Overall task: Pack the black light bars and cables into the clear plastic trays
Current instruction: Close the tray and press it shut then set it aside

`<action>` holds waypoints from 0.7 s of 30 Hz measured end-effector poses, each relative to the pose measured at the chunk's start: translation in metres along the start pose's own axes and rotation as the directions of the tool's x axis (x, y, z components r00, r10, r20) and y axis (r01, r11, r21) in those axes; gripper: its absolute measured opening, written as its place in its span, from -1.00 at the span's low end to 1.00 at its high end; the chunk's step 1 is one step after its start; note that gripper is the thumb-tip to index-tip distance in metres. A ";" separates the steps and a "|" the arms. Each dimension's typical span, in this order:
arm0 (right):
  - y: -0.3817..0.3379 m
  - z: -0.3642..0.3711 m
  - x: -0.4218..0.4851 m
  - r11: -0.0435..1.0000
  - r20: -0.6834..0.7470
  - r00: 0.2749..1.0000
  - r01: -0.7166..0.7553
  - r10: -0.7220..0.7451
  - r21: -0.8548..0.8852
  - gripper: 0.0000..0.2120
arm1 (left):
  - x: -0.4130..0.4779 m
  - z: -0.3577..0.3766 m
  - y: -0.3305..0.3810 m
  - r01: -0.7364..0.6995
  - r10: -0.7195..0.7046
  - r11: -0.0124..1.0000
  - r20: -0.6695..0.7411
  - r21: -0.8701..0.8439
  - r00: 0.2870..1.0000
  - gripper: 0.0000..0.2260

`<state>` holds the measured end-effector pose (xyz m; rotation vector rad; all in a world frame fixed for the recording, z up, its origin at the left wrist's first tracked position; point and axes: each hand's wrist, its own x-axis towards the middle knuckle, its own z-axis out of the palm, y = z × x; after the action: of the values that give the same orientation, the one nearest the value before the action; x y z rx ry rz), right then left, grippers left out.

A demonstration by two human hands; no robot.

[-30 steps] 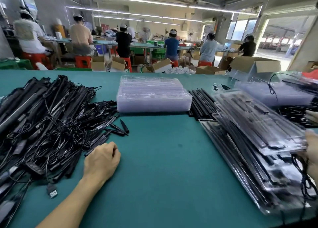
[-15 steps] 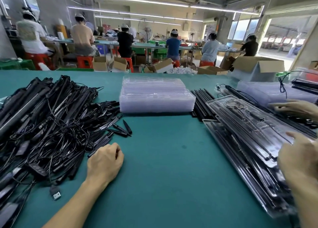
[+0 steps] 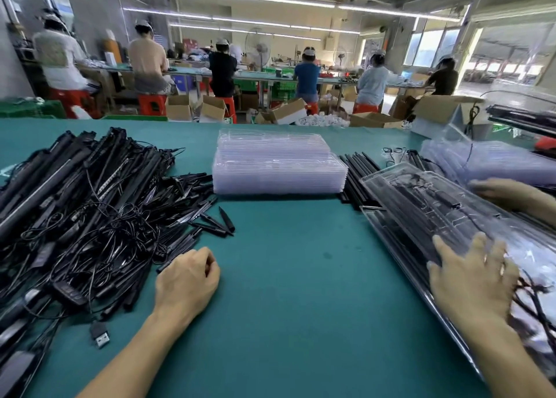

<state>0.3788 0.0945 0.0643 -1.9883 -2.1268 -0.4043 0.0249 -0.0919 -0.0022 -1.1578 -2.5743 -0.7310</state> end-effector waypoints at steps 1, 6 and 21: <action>-0.002 0.000 0.002 0.998 -0.033 0.999 -0.014 0.016 0.056 -0.55 | 0.000 0.000 0.000 0.000 0.000 1.000 0.002 0.002 1.000 -0.87; -0.008 -0.007 0.024 0.975 -0.215 0.975 -0.008 0.056 0.221 -0.79 | 0.000 -0.002 0.002 -0.001 0.001 1.000 0.006 -0.004 1.000 -0.87; -0.017 -0.007 0.036 0.973 -0.130 0.990 -0.031 0.062 0.229 -0.67 | 0.001 -0.002 0.001 -0.004 0.004 1.000 0.010 -0.019 1.000 -0.86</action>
<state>0.3586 0.1254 0.0817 -1.8245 -1.9445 -0.2678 0.0255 -0.0916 -0.0001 -1.1744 -2.5780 -0.7520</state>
